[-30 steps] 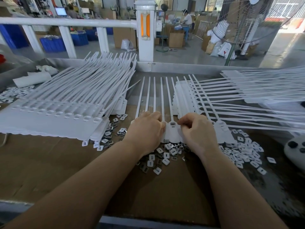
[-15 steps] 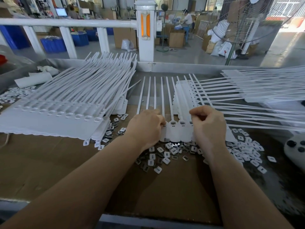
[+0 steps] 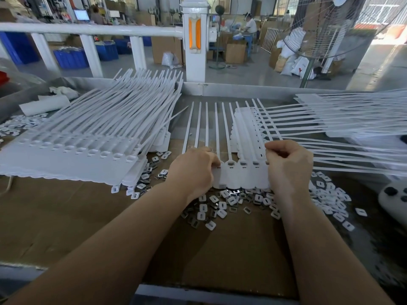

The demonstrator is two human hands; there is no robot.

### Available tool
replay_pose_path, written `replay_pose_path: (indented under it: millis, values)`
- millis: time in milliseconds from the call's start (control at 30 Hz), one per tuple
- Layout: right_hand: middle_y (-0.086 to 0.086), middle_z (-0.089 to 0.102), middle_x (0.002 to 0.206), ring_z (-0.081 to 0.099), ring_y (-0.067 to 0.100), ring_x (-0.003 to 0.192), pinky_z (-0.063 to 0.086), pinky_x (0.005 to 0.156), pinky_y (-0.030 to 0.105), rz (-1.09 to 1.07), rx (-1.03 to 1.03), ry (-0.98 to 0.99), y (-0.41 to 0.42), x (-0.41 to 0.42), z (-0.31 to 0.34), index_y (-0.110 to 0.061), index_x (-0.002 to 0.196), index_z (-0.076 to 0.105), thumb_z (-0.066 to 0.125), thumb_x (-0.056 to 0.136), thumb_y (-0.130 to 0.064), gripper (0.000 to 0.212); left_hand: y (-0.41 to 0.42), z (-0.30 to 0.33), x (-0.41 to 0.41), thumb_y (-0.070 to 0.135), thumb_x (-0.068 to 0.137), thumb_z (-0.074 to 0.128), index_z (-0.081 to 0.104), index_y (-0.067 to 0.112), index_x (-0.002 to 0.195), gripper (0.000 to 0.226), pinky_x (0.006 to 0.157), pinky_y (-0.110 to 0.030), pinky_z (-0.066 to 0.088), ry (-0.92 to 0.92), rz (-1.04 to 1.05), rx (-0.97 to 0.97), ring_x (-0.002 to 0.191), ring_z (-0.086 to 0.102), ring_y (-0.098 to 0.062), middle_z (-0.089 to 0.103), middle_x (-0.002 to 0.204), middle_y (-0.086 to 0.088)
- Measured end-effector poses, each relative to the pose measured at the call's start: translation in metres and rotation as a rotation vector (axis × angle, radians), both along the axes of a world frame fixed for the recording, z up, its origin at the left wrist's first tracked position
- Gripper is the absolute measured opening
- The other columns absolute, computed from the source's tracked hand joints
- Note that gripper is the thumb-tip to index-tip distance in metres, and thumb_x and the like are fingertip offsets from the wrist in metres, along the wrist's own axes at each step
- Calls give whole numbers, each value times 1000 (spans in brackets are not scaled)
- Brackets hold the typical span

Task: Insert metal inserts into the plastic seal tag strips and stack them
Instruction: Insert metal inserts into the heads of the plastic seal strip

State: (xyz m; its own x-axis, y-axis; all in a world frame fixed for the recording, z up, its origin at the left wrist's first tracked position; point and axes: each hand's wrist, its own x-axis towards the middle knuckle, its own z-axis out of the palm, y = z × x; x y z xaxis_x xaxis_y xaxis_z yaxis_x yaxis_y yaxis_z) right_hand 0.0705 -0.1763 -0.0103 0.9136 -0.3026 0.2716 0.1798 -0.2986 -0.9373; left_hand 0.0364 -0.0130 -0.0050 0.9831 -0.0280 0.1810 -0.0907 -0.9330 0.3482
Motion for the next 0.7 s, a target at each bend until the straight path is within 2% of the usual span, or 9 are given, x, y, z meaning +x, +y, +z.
replay_pose_path:
  millis: [100, 233, 333, 433, 500, 633, 700]
  values:
    - [9, 65, 94, 61, 21, 82, 50, 70, 28, -18, 4, -5, -1, 2, -1, -22, 86, 67, 57, 86, -5, 19, -1, 3, 0, 6, 92, 45, 63, 23, 117, 35, 93, -33, 44, 8, -8, -13, 108, 49, -14, 56, 115, 11]
    - [7, 66, 88, 58, 16, 73, 44, 65, 24, -29, 24, -18, -1, 3, -2, -22, 84, 67, 57, 85, -5, 20, -9, 3, -7, 17, 92, 53, 67, 25, 107, 22, 88, -27, 45, -71, -23, -65, 96, 51, -9, 58, 102, 12]
    - [5, 66, 87, 60, 17, 77, 48, 68, 26, -42, 30, -19, 0, 3, -1, -23, 83, 66, 58, 85, -4, 20, -23, 6, -13, 18, 87, 62, 71, 24, 100, 16, 89, -26, 44, -48, -167, -151, 87, 49, -5, 52, 88, 15]
    - [2, 66, 85, 62, 18, 81, 52, 75, 30, -56, 31, -14, 1, 3, 0, -23, 82, 67, 58, 85, -5, 20, -39, 8, -17, 22, 88, 62, 71, 26, 103, 18, 90, -24, 40, 3, -304, -124, 88, 45, -3, 56, 94, 10]
    - [0, 66, 86, 62, 17, 82, 52, 76, 29, -56, 25, -7, 1, 3, 0, -24, 82, 67, 58, 85, -5, 21, -48, 9, -17, 28, 89, 60, 71, 28, 105, 19, 92, -31, 40, 29, -346, -76, 95, 49, -10, 57, 100, 7]
    - [2, 66, 91, 61, 15, 80, 47, 69, 23, -49, 12, 1, 1, 3, 0, -25, 82, 65, 57, 85, -5, 22, -54, 10, -16, 36, 87, 60, 70, 29, 107, 23, 93, -37, 38, 92, -356, -17, 103, 49, -19, 60, 107, 5]
    - [4, 66, 93, 61, 17, 83, 49, 73, 25, -42, 10, 6, 1, 3, 0, -24, 83, 66, 57, 85, -5, 21, -54, 10, -15, 36, 87, 61, 70, 29, 106, 23, 92, -38, 39, 90, -350, -17, 102, 49, -19, 60, 107, 5]
